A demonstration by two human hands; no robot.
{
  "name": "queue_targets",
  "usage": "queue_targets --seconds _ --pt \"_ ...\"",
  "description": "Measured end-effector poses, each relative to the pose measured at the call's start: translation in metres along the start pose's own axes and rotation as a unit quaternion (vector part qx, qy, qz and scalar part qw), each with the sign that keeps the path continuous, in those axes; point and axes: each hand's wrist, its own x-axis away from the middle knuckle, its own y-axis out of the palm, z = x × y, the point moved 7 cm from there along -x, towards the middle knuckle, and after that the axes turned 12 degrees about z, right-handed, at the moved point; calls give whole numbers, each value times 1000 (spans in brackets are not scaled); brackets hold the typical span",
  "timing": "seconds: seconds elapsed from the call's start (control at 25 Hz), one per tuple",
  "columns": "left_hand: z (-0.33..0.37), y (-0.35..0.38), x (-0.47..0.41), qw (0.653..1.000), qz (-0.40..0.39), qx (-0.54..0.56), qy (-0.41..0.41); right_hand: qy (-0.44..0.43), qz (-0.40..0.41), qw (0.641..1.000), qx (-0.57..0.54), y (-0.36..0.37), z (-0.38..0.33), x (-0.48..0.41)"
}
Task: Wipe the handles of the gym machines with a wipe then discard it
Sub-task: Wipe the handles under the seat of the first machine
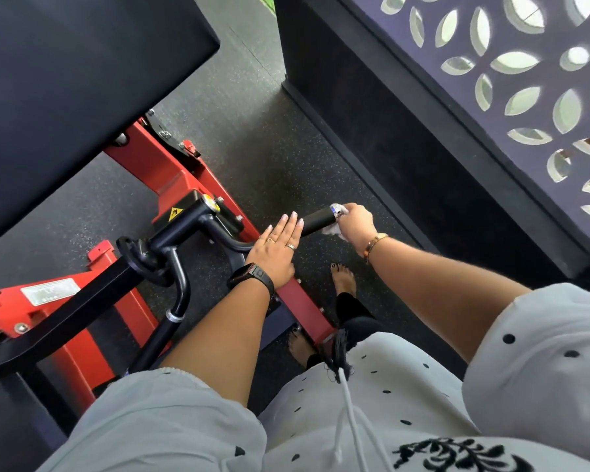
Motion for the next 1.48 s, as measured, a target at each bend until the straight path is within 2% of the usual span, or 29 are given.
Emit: queue_targets --seconds 0.12,0.24,0.32,0.44,0.52,0.6,0.64,0.76,0.88,0.96,1.04,1.16,1.2,1.32,1.36,1.4,1.48 --pt "-1 -2 -2 1000 -5 1 -4 -106 75 991 7 -8 1 26" --pt "-2 -2 -2 1000 -12 6 3 -233 54 966 96 4 -8 36" --pt "-3 -2 -2 1000 -12 5 6 -302 40 931 199 10 -21 29" --pt "-3 -1 2 1000 -7 -8 3 -404 48 850 335 22 -43 31" --pt "-6 0 7 1000 -2 -17 -5 -481 27 809 336 30 -50 47" --pt "-13 2 13 1000 3 -17 -15 -538 -1 788 301 29 -43 65" --pt "-17 2 17 1000 4 -14 -22 -537 6 789 298 25 -38 67" --pt "-33 5 31 998 8 0 -56 -443 52 830 335 22 -42 52" --pt "-51 10 47 994 7 20 -109 -401 31 831 384 49 -75 57" --pt "-57 14 55 992 5 21 -126 -441 -3 809 388 78 -88 75" --pt "-60 16 59 992 4 16 -126 -512 -37 787 342 97 -88 100" --pt "-61 16 58 992 3 28 -122 -580 -46 760 291 82 -66 111" --pt "-61 15 57 992 2 38 -123 -575 -27 760 302 73 -59 102" --pt "-61 16 56 991 0 55 -125 -510 23 792 334 66 -52 80" --pt "-61 17 57 991 0 51 -124 -518 20 792 324 74 -56 88" --pt "-61 17 57 991 1 43 -123 -549 5 775 313 87 -58 100" --pt "-62 18 57 992 0 35 -120 -626 -47 718 301 103 -46 128"
